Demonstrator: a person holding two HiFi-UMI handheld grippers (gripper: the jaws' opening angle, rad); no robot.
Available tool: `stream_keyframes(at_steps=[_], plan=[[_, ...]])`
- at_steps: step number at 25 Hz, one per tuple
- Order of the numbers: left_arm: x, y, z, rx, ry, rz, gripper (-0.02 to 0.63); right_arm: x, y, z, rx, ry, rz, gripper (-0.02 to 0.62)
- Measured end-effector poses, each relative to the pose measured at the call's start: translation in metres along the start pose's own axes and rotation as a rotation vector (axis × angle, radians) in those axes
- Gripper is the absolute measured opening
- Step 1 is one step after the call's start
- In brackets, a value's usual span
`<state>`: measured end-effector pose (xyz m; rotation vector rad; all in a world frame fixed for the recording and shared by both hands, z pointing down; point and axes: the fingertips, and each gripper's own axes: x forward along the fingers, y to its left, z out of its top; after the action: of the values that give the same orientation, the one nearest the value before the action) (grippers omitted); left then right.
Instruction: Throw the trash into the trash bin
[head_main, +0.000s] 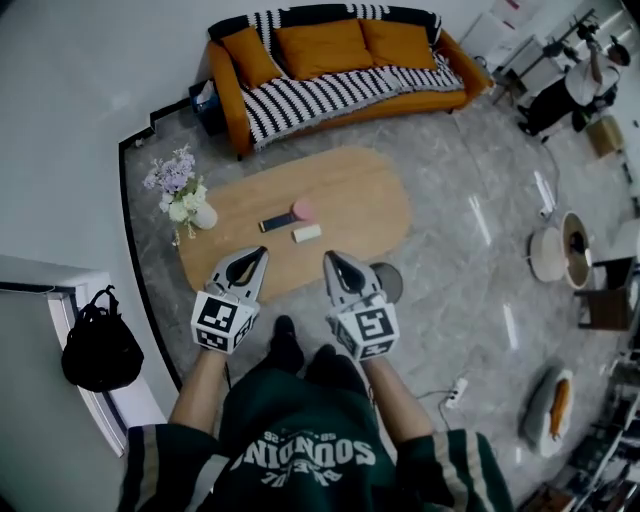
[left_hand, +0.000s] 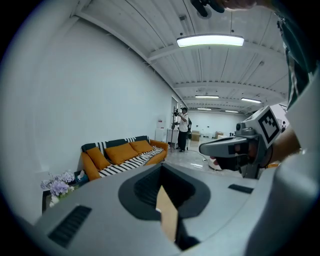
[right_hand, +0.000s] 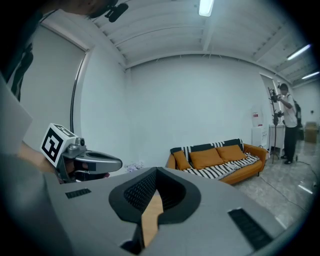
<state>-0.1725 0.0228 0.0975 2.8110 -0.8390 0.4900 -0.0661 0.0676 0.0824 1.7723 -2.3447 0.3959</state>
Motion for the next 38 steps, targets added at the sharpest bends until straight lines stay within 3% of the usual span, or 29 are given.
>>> stream_keyframes(at_steps=[5, 15, 19, 22, 30, 38], plan=[[0.033, 0.013, -0.003, -0.03, 0.01, 0.02, 0.0, 0.02, -0.025, -0.005, 0.013, 0.028, 0.017, -0.002], [0.071, 0.012, -0.012, -0.069, 0.021, 0.078, 0.0, 0.041, -0.052, -0.017, -0.055, 0.042, 0.136, 0.0], [0.084, 0.008, -0.039, -0.085, 0.059, 0.095, 0.0, 0.048, -0.057, -0.046, -0.04, 0.075, 0.181, 0.003], [0.094, 0.012, -0.056, -0.095, 0.069, 0.117, 0.0, 0.062, -0.065, -0.071, -0.057, 0.113, 0.206, 0.089], [0.103, 0.024, -0.12, -0.17, 0.109, 0.153, 0.001, 0.094, -0.071, -0.136, -0.109, 0.206, 0.261, 0.133], [0.116, 0.035, -0.181, -0.192, 0.129, 0.151, 0.0, 0.144, -0.083, -0.212, -0.246, 0.301, 0.321, 0.175]])
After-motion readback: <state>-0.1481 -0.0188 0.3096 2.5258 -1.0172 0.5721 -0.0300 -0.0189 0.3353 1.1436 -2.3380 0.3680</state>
